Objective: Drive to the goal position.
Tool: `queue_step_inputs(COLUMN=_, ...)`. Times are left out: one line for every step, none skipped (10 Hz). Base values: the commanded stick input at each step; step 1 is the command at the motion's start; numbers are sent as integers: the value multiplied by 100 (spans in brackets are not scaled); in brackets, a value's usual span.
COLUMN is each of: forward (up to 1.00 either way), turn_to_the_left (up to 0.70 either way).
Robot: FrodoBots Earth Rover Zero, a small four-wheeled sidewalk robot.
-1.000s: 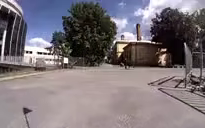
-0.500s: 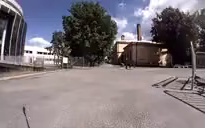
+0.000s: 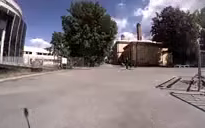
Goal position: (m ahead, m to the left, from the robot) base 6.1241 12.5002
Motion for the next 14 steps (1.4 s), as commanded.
queue_step_inputs(forward=50, turn_to_the_left=0)
queue_step_inputs(forward=50, turn_to_the_left=0)
queue_step_inputs(forward=50, turn_to_the_left=0)
queue_step_inputs(forward=50, turn_to_the_left=0)
queue_step_inputs(forward=50, turn_to_the_left=0)
queue_step_inputs(forward=50, turn_to_the_left=0)
queue_step_inputs(forward=50, turn_to_the_left=0)
queue_step_inputs(forward=50, turn_to_the_left=0)
queue_step_inputs(forward=50, turn_to_the_left=0)
queue_step_inputs(forward=50, turn_to_the_left=0)
queue_step_inputs(forward=50, turn_to_the_left=0)
queue_step_inputs(forward=50, turn_to_the_left=0)
queue_step_inputs(forward=50, turn_to_the_left=0)
queue_step_inputs(forward=50, turn_to_the_left=0)
